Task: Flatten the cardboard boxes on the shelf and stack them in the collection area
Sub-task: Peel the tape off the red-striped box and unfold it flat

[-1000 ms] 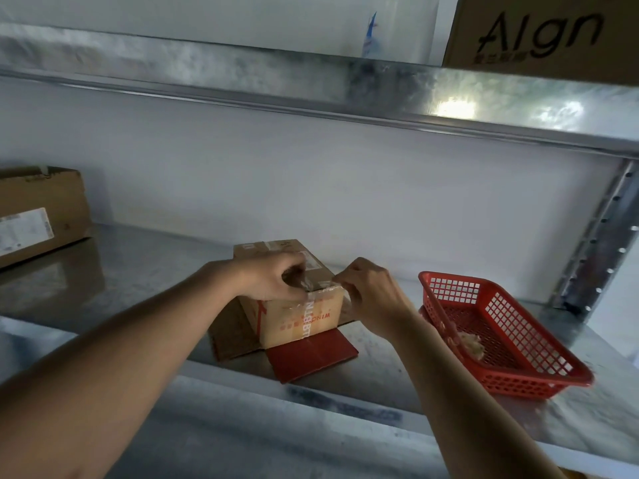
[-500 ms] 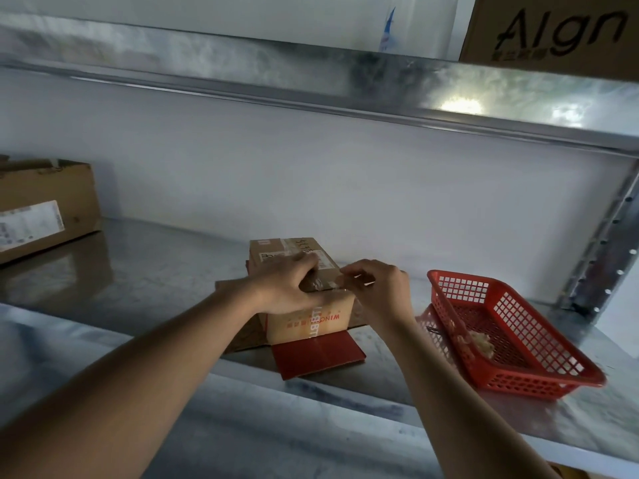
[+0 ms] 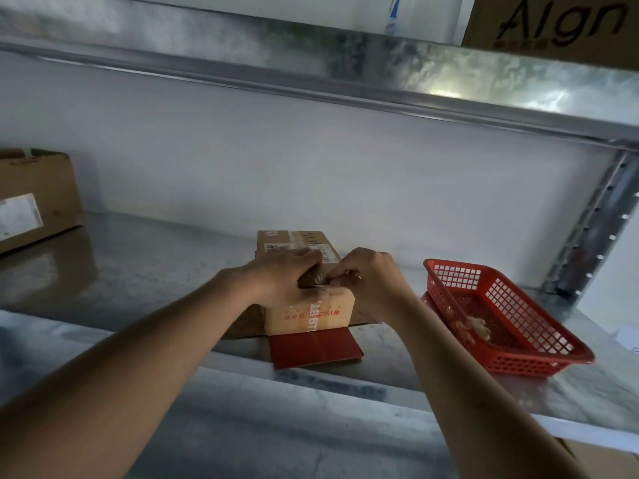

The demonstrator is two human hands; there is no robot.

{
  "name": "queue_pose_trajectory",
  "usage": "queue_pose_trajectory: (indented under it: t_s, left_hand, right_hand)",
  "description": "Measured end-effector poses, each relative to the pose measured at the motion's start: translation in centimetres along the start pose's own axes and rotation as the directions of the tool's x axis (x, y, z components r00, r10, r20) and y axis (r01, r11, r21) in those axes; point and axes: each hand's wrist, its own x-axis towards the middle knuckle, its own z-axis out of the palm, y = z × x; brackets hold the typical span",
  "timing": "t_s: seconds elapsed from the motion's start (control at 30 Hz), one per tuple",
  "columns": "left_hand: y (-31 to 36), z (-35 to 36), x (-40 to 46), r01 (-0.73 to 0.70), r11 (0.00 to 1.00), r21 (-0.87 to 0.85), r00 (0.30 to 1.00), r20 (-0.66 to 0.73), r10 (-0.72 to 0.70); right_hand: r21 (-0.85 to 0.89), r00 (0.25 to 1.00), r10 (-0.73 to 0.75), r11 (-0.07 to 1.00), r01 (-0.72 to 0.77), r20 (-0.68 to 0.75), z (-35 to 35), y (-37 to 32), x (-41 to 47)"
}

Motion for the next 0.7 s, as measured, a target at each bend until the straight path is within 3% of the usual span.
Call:
queue_pose_trajectory:
  t_s: [0.13,0.27,0.37,0.43,0.57,0.7]
  left_hand:
    - [-0.6,-0.2,-0.2,-0.041,0.999,-0.018,0.999,0.026,0.041]
    - [-1.3,-0.2,-0.4,-0.044,0.996,-0.082,0.999,0.012,0.045]
    - [-1.6,-0.2,-0.5,-0.042,0.993,-0.11,0.999,0.013,0.044]
    - [-1.7,0.0,-0.4,-0.051,0.994,-0.098,0.999,0.002,0.052]
    - [-1.5,-0.1,-0.3,-0.047,0.996,-0.07,0.999,0.023,0.048]
    - [-1.2,-0.1,-0.1,-0.054,0.999,-0.001,0.998,0.041,0.054]
  right_hand:
    - [-0.006,0.996,0.085,0.996,-0.085,-0.019,-0.1,-0.1,-0.4]
    - [0.222,0.956,0.266,0.946,-0.234,-0.127,0.4,0.7,-1.6]
    - [0.462,0.878,0.457,0.815,-0.351,-0.14,0.6,1.0,-2.7]
    - [0.466,0.851,0.49,0.807,-0.363,-0.186,0.6,0.9,-3.4]
    - [0.2,0.896,0.292,0.951,-0.235,-0.336,0.0,-0.2,-4.0]
    - [-0.007,0.969,0.039,0.999,-0.042,-0.245,-0.3,-0.8,-3.6]
